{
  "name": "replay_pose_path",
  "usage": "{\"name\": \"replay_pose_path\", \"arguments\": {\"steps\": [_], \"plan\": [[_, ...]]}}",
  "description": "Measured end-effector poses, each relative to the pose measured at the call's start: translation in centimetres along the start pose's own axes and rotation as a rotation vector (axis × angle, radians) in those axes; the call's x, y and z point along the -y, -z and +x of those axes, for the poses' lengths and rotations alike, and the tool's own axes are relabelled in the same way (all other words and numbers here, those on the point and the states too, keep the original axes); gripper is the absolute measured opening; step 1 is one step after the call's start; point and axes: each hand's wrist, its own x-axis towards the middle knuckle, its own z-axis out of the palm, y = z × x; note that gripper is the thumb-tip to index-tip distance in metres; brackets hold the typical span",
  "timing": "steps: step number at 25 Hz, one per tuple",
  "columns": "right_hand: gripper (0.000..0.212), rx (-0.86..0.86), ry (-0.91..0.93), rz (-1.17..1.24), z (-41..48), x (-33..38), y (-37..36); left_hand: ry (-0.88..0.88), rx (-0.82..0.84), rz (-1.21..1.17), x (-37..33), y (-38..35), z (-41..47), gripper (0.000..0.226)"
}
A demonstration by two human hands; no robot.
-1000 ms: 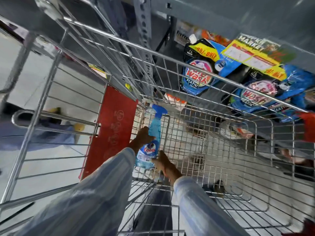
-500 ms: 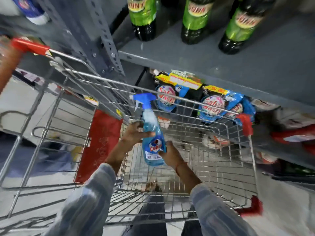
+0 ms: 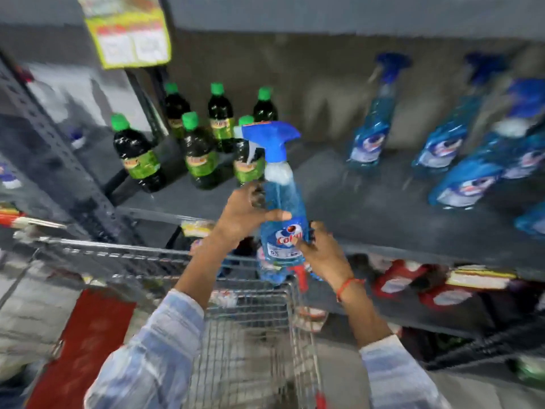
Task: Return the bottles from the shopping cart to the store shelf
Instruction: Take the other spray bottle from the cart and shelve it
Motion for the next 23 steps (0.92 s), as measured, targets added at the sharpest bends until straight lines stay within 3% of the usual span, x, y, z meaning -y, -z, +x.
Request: {"name": "replay_pose_path", "arguments": {"steps": [7, 9, 12, 23], "plan": [[0.027, -0.258, 0.022, 0.010, 3.0, -3.6, 15.3, -0.151, 0.009, -0.026, -6.8, -14.3, 7.3, 0.063], [0.024, -0.292, -0.014, 0.063, 4.5, -5.0, 16.9, -0.165, 0.033, 0.021, -7.1, -16.9, 9.2, 0.056], [0.017, -0.266, -0.051, 0.127, 6.7, -6.0, 17.9, -0.161, 0.026, 0.058, -7.3, -18.9, 11.5, 0.053], [0.035, -0.243, -0.070, 0.180, 9.9, -5.7, 15.6, -0.121, 0.003, 0.124, -5.6, -17.4, 14.9, 0.063]]}}
